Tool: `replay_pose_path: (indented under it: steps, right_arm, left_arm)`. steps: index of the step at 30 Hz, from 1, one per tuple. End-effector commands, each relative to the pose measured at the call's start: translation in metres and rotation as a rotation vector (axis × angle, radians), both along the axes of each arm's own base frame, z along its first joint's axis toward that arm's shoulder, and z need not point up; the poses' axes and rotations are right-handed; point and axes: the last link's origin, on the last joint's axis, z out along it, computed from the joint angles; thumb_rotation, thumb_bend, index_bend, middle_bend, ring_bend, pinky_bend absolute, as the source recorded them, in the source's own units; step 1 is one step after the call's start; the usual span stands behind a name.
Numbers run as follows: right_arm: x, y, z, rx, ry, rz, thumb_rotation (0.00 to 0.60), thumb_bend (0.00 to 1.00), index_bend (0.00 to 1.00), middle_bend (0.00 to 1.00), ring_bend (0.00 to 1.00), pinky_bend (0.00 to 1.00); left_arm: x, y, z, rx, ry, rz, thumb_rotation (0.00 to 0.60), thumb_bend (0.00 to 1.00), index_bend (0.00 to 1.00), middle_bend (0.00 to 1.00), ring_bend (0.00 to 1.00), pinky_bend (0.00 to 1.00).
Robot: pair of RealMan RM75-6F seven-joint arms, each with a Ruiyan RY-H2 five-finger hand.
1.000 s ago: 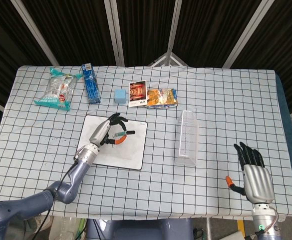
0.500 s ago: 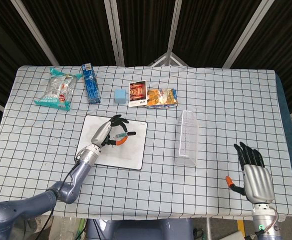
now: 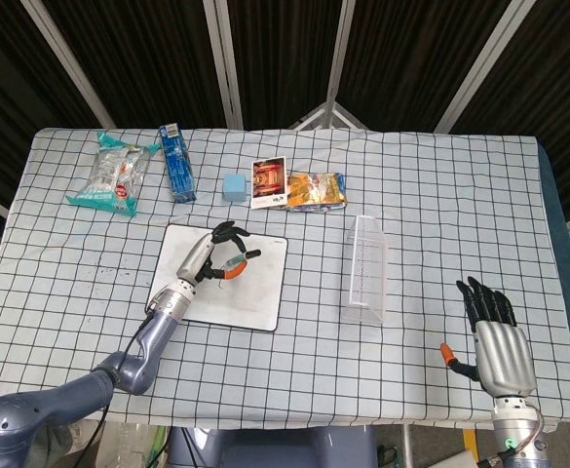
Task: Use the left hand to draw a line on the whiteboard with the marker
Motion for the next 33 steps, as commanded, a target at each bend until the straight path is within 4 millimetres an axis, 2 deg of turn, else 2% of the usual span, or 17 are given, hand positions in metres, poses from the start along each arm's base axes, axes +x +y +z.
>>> replay_pose_path:
  steps: [1, 23, 33]
  right_arm:
    - [0.000, 0.000, 0.000, 0.000, 0.000, 0.000, 0.600, 0.30, 0.00, 0.00, 0.00, 0.00]
    - [0.000, 0.000, 0.000, 0.000, 0.000, 0.000, 0.600, 0.30, 0.00, 0.00, 0.00, 0.00]
    - [0.000, 0.000, 0.000, 0.000, 0.000, 0.000, 0.600, 0.30, 0.00, 0.00, 0.00, 0.00]
  left_arm:
    - [-0.001, 0.000, -0.001, -0.001, -0.003, 0.002, 0.600, 0.57, 0.71, 0.26, 0.07, 0.10]
    - [-0.007, 0.000, -0.006, -0.007, 0.007, -0.001, 0.600, 0.57, 0.72, 0.26, 0.07, 0.10]
    - [-0.029, 0.007, 0.003, 0.030, 0.076, 0.016, 0.600, 0.57, 0.72, 0.26, 0.07, 0.10]
